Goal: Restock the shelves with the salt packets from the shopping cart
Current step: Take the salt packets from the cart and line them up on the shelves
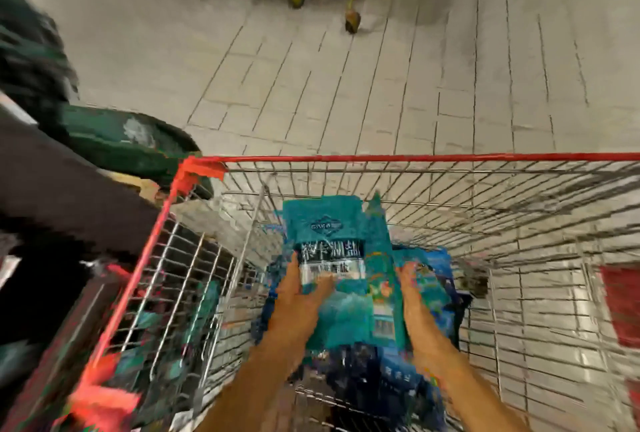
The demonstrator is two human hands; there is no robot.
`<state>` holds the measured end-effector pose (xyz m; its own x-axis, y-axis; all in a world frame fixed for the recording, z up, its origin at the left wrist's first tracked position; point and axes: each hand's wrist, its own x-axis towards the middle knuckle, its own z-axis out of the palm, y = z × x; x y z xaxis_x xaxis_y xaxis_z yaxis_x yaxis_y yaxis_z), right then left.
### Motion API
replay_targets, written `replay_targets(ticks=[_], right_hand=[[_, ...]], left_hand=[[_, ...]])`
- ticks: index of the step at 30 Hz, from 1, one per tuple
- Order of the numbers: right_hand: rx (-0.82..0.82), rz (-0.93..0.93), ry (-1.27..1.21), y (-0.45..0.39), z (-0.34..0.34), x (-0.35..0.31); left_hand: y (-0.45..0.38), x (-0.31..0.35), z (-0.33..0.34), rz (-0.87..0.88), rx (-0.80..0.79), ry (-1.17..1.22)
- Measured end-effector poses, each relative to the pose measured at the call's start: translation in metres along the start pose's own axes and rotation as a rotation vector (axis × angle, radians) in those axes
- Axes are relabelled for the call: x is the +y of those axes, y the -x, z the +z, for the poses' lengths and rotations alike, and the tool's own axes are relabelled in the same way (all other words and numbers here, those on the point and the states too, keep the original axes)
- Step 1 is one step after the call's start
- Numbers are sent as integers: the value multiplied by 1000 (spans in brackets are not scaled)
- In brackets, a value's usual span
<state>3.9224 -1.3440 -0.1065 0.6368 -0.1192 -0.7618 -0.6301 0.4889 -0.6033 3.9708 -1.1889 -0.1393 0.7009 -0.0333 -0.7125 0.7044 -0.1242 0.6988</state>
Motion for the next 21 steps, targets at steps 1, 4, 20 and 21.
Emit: replay_targets(ticks=[1,4,20,21], right_hand=[[-44,15,-89,22,13,-2],[-245,39,-177,99,68,-4],[-997,-319,255,282,317,59],[-1047,-334,291,288,330,60]], left_hand=[[19,8,-14,40,10,16],[85,28,-68,243,55,75],[392,0,-348,737,630,318],[405,-2,-358,726,664,346]])
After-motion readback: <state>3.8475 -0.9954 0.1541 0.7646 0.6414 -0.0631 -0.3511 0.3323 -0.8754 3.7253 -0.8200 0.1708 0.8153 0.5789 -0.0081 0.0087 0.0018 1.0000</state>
